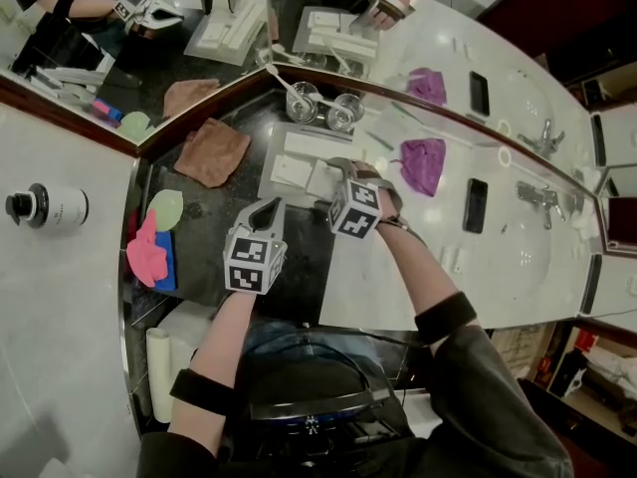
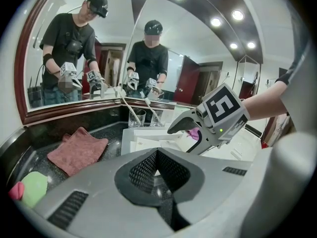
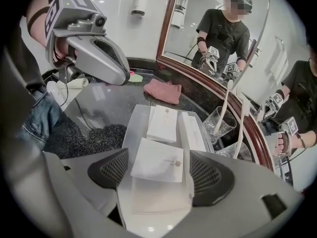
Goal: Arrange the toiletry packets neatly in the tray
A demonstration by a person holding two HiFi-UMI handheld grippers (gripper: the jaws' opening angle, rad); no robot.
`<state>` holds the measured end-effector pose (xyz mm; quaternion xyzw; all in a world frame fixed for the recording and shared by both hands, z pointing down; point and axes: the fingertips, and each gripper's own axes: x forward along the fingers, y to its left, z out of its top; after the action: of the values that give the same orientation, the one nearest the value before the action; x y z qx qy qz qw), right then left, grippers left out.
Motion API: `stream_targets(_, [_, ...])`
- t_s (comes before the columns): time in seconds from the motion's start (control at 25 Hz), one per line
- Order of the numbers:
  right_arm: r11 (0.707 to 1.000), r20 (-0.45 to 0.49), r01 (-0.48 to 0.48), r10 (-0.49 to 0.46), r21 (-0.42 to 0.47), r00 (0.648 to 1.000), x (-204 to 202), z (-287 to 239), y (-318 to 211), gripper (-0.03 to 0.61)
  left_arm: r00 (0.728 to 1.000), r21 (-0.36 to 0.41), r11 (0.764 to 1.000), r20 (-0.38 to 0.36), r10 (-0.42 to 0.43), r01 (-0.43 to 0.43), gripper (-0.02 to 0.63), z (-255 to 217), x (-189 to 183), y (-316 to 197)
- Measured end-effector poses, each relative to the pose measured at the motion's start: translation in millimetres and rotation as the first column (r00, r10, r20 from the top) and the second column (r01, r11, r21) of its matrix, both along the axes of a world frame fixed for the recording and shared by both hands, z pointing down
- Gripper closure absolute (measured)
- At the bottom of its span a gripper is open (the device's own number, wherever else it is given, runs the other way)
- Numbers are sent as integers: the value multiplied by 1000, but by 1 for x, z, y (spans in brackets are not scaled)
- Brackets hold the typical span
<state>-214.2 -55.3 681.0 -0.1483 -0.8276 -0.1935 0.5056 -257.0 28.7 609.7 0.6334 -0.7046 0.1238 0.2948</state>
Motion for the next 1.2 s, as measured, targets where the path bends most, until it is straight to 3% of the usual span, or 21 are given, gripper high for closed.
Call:
stream_targets(0.2, [999, 36, -18, 19, -28, 999, 7, -18, 7, 167, 1000, 2, 1000, 4, 14, -14, 612, -11, 8, 0])
stream_targets(0.36, [994, 102, -66, 75, -92, 992, 16, -47, 14, 225, 1000, 17, 1000, 22, 21, -21, 612, -26, 16, -1])
stream_targets(0.6, [970, 238, -205, 232, -134, 943, 41, -102, 9, 478, 998, 40, 999, 62, 24, -26, 612, -52, 34, -2])
stream_targets(0.72, [932, 297, -295, 348, -209, 889, 59, -126, 3, 541, 996, 59, 998, 79, 29, -33, 612, -67, 46, -4])
stream_targets(0.84, [883, 330, -377, 457, -280, 826, 81, -148, -4, 561, 996, 78, 996, 83, 36, -43, 612, -81, 62, -5])
stream_targets(1.04, [791, 343, -476, 601, -384, 722, 127, -160, -11, 565, 995, 92, 994, 80, 55, -63, 612, -94, 89, -5])
stream_targets(1.2, [716, 342, -530, 690, -455, 638, 162, -163, -16, 565, 998, 102, 993, 29, 56, -59, 612, -98, 107, -5])
